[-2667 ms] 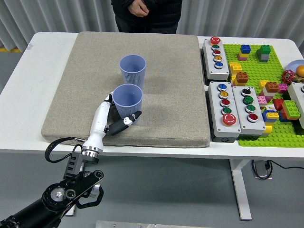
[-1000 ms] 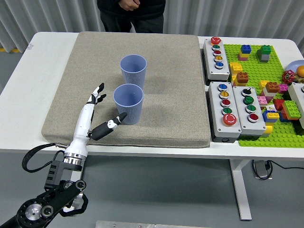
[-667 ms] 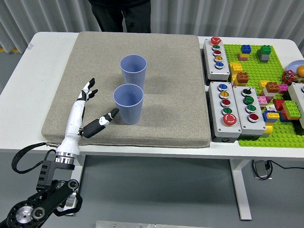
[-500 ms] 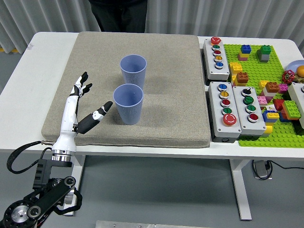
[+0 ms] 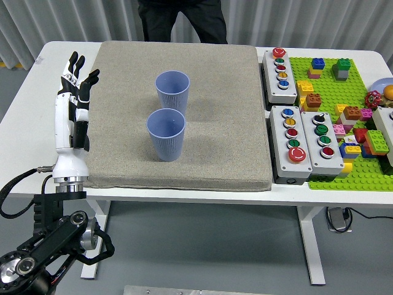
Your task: Pick cup pour cup place
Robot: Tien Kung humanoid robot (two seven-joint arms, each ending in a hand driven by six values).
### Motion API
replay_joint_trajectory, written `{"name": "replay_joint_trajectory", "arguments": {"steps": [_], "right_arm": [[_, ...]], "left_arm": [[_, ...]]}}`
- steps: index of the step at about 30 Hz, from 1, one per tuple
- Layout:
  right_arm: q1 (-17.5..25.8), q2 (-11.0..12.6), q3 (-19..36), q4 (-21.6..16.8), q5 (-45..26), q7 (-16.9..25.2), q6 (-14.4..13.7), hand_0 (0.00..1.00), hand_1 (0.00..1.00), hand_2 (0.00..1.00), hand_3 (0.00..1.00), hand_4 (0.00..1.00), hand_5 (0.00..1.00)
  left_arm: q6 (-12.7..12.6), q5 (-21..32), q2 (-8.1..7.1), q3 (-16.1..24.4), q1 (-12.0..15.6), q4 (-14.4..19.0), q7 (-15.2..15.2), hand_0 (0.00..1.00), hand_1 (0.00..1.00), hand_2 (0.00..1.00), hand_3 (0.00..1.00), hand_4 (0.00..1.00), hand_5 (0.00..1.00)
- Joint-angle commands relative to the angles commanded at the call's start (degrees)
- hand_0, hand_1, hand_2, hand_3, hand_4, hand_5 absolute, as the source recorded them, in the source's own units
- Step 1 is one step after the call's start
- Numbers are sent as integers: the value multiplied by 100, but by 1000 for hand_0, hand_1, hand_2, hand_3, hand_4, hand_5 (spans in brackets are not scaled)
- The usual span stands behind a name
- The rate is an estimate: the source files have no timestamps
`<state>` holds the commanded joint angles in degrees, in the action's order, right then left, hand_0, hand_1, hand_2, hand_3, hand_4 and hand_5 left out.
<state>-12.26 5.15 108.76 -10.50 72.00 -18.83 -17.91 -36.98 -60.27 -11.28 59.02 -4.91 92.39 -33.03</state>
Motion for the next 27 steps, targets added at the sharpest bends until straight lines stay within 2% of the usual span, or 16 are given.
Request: {"name": "replay_joint_trajectory", "arguments": {"steps": [2,3,4,7,9,15,18,27], "right_arm": [[-7,1,-11,1,-13,-1,-4,675,620,570,560,2,157],[-10,1,-14,2,-19,-1,-5,675,620,570,560,2,158],[-12,1,-17,2,-26,0,-7,675,620,570,560,2,158],[-20,1,-38,2,-62,1,-16,675,620,570,560,2,158],[-29,-2,-45,4,-70,4,-21,675,620,570,560,2,159],[-39,-4,-80,4,-109,7,-30,675,620,570,560,2,158],[-39,-2,-77,4,-116,12,-29,675,620,570,560,2,158],[-21,-8,-16,2,-26,-1,-12,675,619,570,559,2,163]], "left_arm": [[139,328,39,55,-32,62,22,727,763,934,929,790,998],[190,496,51,73,-40,75,34,720,746,919,883,764,998],[207,610,58,83,-50,75,3,720,746,919,883,764,998],[228,1183,45,110,-81,64,-192,720,746,919,883,764,998],[138,1421,80,179,-79,50,-366,726,750,922,891,762,998],[0,1521,220,438,-82,73,-395,730,756,924,897,763,998],[0,1712,219,420,-80,125,-395,730,756,924,897,763,998],[0,1621,198,407,-65,167,-395,734,758,929,904,747,998]]}}
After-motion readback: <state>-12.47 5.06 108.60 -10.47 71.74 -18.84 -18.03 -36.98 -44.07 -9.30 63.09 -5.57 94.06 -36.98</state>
